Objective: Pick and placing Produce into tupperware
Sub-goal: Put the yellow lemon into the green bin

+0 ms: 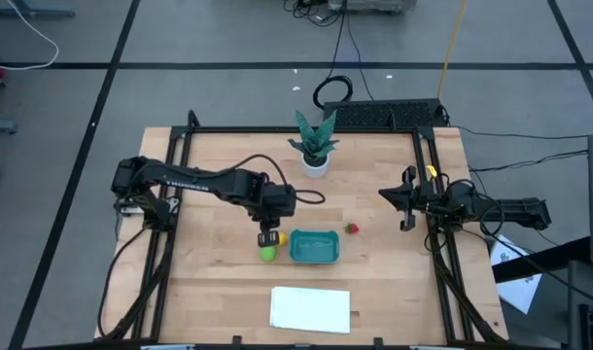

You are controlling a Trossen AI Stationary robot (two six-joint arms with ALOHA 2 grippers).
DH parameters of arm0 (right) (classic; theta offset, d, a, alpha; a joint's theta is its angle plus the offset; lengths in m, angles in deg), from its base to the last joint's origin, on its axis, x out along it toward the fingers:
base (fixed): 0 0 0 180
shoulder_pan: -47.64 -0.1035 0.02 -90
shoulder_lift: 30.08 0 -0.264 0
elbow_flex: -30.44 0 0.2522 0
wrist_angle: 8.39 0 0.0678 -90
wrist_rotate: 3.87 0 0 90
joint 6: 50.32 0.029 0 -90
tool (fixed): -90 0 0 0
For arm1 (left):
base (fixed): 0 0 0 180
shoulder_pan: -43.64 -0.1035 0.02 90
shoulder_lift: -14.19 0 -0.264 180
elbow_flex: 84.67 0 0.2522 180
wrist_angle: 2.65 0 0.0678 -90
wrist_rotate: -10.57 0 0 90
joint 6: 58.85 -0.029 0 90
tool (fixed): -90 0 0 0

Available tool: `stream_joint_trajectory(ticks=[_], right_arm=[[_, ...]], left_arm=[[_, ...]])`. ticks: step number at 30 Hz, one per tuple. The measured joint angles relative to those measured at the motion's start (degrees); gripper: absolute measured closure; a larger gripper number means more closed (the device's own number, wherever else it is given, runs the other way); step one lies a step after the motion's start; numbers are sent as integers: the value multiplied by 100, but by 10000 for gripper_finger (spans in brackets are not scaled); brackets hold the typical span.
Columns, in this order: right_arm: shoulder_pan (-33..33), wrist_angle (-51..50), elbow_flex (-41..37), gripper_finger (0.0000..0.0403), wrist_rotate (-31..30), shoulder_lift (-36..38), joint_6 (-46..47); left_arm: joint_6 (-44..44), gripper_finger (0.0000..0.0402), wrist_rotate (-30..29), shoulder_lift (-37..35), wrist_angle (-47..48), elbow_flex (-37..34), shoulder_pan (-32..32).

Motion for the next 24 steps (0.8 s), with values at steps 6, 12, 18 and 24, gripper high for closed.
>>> stream_joint_trajectory(ticks=[6,12,18,24], right_arm=[[0,-2,-2,403,2,0,0],[0,-2,0,403,2,0,0],[-2,-2,0,403,2,0,0],[-1,-2,-1,403,0,0,0]], left_arm=[[-6,376,-7,0,10,-3,0],[44,376,-375,0,10,-3,0],[-509,376,-547,0,-15,-3,-2],[8,376,-452,0,-52,-5,-2]])
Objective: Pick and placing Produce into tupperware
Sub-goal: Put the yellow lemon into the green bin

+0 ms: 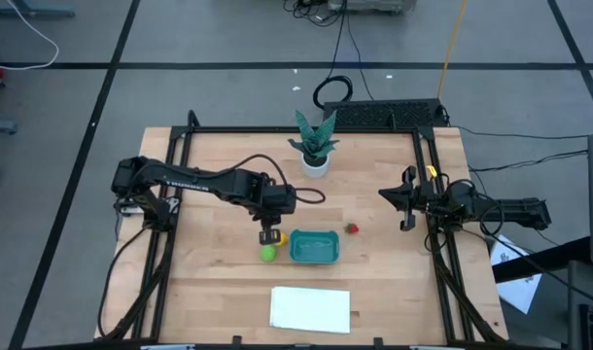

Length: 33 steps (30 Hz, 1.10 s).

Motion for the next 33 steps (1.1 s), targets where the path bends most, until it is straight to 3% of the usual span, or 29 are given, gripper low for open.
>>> stream_joint_trajectory(ticks=[21,33], right_arm=[[-1,-13,-1,403,-7,0,0],[1,-24,0,403,7,-88,107]], left_arm=[[308,367,116,247,-379,-7,-1],[339,210,361,358,-186,-7,57]])
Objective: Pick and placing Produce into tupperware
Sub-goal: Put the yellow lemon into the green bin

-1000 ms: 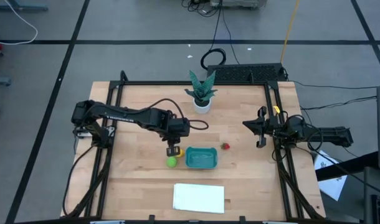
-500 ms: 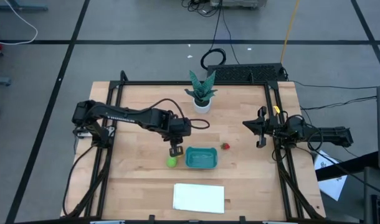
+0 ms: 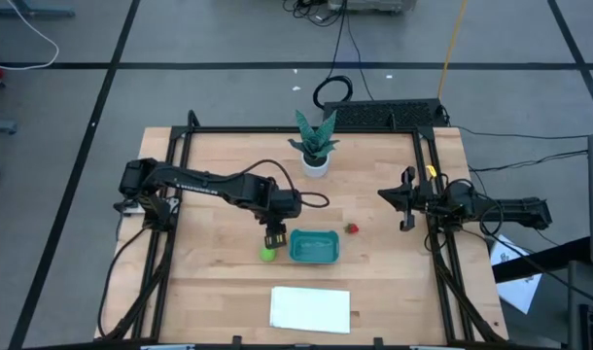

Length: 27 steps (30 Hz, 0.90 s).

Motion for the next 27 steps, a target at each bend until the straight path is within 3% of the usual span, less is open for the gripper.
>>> stream_joint_trajectory(ticks=[5,11,27], right_arm=[[0,13,1,403,1,-7,0],[0,22,1,403,2,-8,0],[-1,22,0,403,7,-10,0]], left_arm=[[44,158,247,0,74,0,59],[30,127,247,0,102,0,86],[-410,121,162,327,138,15,141]])
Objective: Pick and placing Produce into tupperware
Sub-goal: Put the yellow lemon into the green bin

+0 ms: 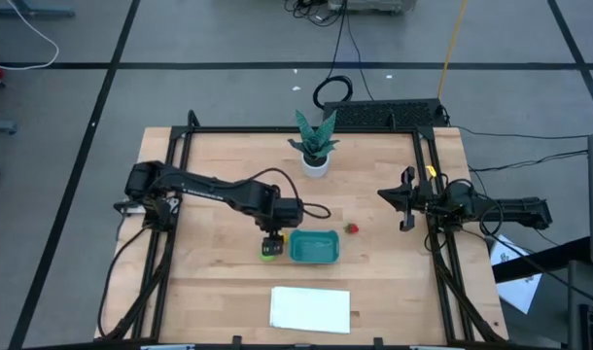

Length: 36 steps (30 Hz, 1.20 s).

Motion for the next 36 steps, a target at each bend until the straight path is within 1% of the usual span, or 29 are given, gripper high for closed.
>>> stream_joint_trajectory(ticks=[11,20,29,36], right_arm=[[0,-12,1,403,0,-17,0],[-1,-2,1,403,0,-24,0],[-1,-1,1,403,0,-24,0],[1,0,0,403,0,-24,0]], left_arm=[[-331,121,62,445,-153,-11,0],[-421,121,69,447,-152,-12,-21],[-330,121,73,449,-587,-485,-55],[-327,121,75,449,-857,-704,-56]])
